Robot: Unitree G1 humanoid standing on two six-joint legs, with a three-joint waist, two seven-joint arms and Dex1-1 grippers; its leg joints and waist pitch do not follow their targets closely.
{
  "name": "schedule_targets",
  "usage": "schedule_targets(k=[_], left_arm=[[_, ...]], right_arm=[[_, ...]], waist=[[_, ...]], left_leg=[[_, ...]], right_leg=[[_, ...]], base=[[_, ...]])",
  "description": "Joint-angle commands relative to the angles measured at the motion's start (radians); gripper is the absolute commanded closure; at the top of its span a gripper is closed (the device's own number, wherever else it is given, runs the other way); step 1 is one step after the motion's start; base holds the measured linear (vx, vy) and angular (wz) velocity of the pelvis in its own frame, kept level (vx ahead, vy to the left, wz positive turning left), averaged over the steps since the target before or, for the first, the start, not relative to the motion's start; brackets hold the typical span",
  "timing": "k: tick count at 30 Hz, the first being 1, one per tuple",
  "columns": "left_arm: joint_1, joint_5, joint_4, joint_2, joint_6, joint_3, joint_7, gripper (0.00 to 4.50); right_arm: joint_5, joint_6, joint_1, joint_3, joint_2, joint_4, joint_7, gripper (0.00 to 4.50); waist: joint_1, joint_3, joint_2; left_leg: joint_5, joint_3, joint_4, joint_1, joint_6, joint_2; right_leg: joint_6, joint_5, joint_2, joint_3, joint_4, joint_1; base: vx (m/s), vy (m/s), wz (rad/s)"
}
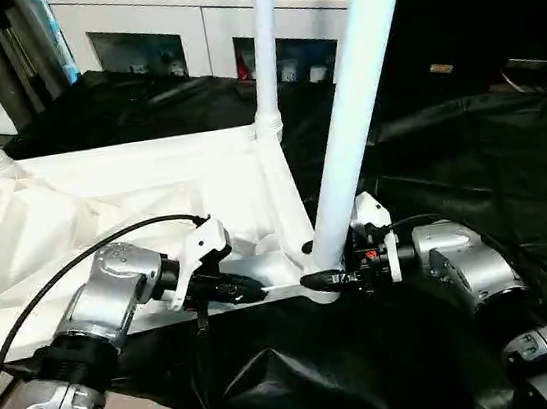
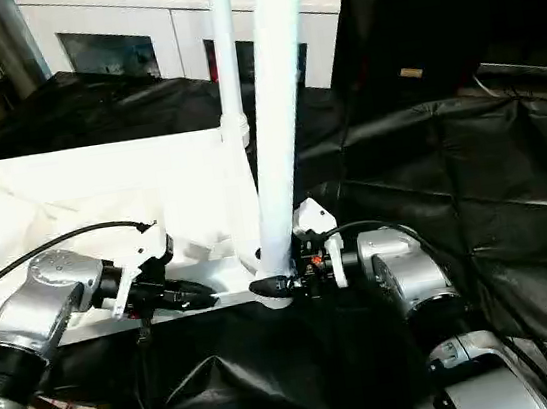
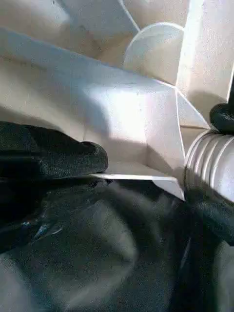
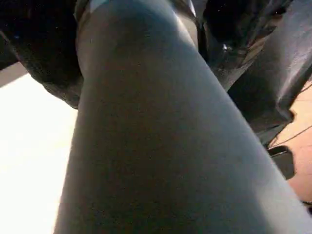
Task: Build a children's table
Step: Rotate leg to tighten
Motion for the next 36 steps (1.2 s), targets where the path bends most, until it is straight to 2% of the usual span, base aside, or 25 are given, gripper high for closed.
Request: schedule_targets(k=[1, 3, 8, 9, 11, 12, 15, 16, 20, 23, 29, 32, 36], left_arm=[[-0.041, -0.013, 0.016, -0.063, -0.007, 0.019, 0.099, 4.5], [-0.059, 0.008, 0.048, -0.082, -0.013, 0.024, 0.163, 4.5], [-0.113, 0.029, 0.117, -0.163, -0.002, 0.055, 0.342, 4.5], [-0.115, 0.031, 0.12, -0.167, -0.002, 0.055, 0.349, 4.5], [-0.143, 0.053, 0.167, -0.218, -0.002, 0.061, 0.46, 4.5], [-0.15, 0.056, 0.177, -0.233, -0.001, 0.063, 0.485, 4.5], [-0.166, 0.067, 0.203, -0.262, -0.008, 0.065, 0.54, 4.5], [-0.172, 0.071, 0.214, -0.272, -0.015, 0.061, 0.547, 4.5], [-0.175, 0.068, 0.22, -0.273, -0.033, 0.052, 0.521, 4.5], [-0.165, 0.065, 0.208, -0.256, -0.052, 0.045, 0.465, 4.5], [-0.123, 0.028, 0.146, -0.193, -0.072, 0.024, 0.296, 4.5], [-0.103, 0.011, 0.115, -0.154, -0.074, 0.012, 0.213, 4.5], [-0.078, -0.004, 0.082, -0.106, -0.087, 0.0, 0.112, 4.5]], right_arm=[[-0.021, 0.023, 0.004, 0.006, 0.038, 0.047, -0.091, 1.71], [-0.026, 0.024, -0.008, -0.013, 0.061, 0.08, -0.175, 1.73], [-0.059, 0.04, -0.072, -0.062, 0.136, 0.221, -0.483, 1.73], [-0.059, 0.04, -0.074, -0.065, 0.139, 0.225, -0.495, 1.73], [-0.053, 0.044, -0.106, -0.108, 0.198, 0.282, -0.668, 1.74], [-0.053, 0.036, -0.11, -0.109, 0.212, 0.286, -0.684, 1.74], [-0.075, -0.008, -0.119, -0.1, 0.238, 0.302, -0.718, 1.74], [-0.067, -0.027, -0.124, -0.102, 0.248, 0.313, -0.706, 1.19], [-0.062, -0.042, -0.132, -0.101, 0.244, 0.317, -0.665, 0.85], [-0.083, -0.079, -0.126, -0.071, 0.215, 0.299, -0.603, 0.55], [-0.052, -0.112, -0.09, -0.045, 0.134, 0.224, -0.373, 0.55], [-0.037, -0.11, -0.065, -0.037, 0.092, 0.175, -0.256, 0.55], [-0.021, -0.083, -0.035, -0.008, 0.04, 0.112, -0.116, 0.55]], waist=[[-0.002, -0.055, 0.002], [-0.006, -0.054, -0.002], [-0.012, -0.052, 0.0], [-0.012, -0.054, 0.0], [-0.013, -0.053, 0.002], [-0.012, -0.054, 0.006], [-0.008, -0.057, 0.002], [-0.008, -0.057, 0.001], [-0.008, -0.058, 0.002], [-0.008, -0.057, 0.002], [-0.006, -0.061, 0.001], [-0.005, -0.064, 0.003], [0.0, -0.064, 0.005]], left_leg=[[-0.221, 0.002, -0.065, 0.011, 0.028, 0.023], [-0.243, -0.001, -0.068, 0.009, 0.009, 0.019], [-0.264, -0.004, -0.07, 0.012, -0.011, 0.017], [-0.264, -0.005, -0.07, 0.013, -0.012, 0.017], [-0.266, -0.005, -0.072, 0.015, -0.016, 0.018], [-0.266, -0.005, -0.071, 0.015, -0.018, 0.017], [-0.256, -0.003, -0.069, 0.012, -0.006, 0.016], [-0.252, -0.002, -0.069, 0.011, -0.002, 0.016], [-0.24, -0.004, -0.069, 0.004, 0.012, 0.015], [-0.244, -0.003, -0.068, 0.005, 0.02, 0.016], [-0.195, -0.002, -0.064, 0.002, 0.049, 0.018], [-0.149, 0.001, -0.058, 0.0, 0.075, 0.022], [-0.145, 0.004, -0.055, 0.002, 0.09, 0.024]], right_leg=[[-0.238, -0.191, -0.048, 0.041, -0.071, 0.044], [-0.208, -0.271, -0.05, 0.041, -0.079, 0.047], [-0.179, -0.339, -0.05, 0.041, -0.086, 0.04], [-0.177, -0.338, -0.05, 0.041, -0.086, 0.042], [-0.174, -0.325, -0.048, 0.042, -0.087, 0.038], [-0.174, -0.322, -0.048, 0.041, -0.085, 0.039], [-0.176, -0.28, -0.047, 0.042, -0.085, 0.04], [-0.177, -0.273, -0.047, 0.041, -0.084, 0.042], [-0.178, -0.255, -0.047, 0.04, -0.081, 0.048], [-0.18, -0.259, -0.048, 0.04, -0.083, 0.046], [-0.211, -0.159, -0.046, 0.039, -0.072, 0.054], [-0.248, -0.061, -0.042, 0.037, -0.057, 0.055], [-0.272, -0.034, -0.043, 0.036, -0.055, 0.054]], base=[[0.0, 0.0, 0.0], [0.0, 0.0, 0.0], [0.0, 0.0, 0.0], [0.0, 0.0, 0.0], [0.0, 0.0, 0.0], [0.0, 0.0, 0.0], [0.0, 0.0, 0.0], [0.0, 0.0, 0.0], [0.0, 0.0, 0.0], [0.0, 0.0, 0.0], [0.0, 0.0, 0.0], [0.0, 0.0, 0.0], [0.0, 0.0, 0.0]])
